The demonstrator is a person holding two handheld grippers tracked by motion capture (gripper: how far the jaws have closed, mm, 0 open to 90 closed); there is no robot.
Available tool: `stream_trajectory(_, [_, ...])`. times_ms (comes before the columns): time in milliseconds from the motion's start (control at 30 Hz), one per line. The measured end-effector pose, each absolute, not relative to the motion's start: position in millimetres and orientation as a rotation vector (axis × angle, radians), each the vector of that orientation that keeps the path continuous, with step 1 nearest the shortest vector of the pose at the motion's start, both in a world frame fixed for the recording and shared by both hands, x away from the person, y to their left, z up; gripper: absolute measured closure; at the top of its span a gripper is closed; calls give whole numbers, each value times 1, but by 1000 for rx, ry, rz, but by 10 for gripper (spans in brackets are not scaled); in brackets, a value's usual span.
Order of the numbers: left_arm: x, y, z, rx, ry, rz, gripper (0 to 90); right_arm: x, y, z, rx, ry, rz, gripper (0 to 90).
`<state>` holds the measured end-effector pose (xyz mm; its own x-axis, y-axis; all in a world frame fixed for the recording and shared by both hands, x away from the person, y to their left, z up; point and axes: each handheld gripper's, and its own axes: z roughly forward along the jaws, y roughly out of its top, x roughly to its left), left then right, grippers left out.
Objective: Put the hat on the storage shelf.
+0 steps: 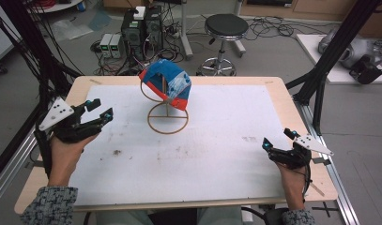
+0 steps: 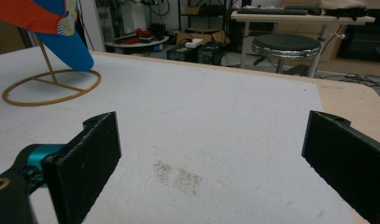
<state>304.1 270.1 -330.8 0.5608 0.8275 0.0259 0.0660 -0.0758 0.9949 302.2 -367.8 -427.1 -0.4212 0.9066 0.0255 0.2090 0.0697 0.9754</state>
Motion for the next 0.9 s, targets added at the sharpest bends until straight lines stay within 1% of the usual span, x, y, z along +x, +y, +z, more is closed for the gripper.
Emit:
stream_trajectory(200, [293,280,-344,1525,815,762,413,303,-366,-427,1119,1712,1393,36])
stream_trajectory(267, [289,283,-348,1518,832,767,391,302,-366,-426,1123,1709,1396,36])
stream_trajectory(600, [280,298,-375,1495,927,753,342,303,-366,-427,1118,1708,1390,36])
stream_trajectory(900, [277,300,-384,1502,945,761,319,302,-367,-427,1119,1704,1389,36])
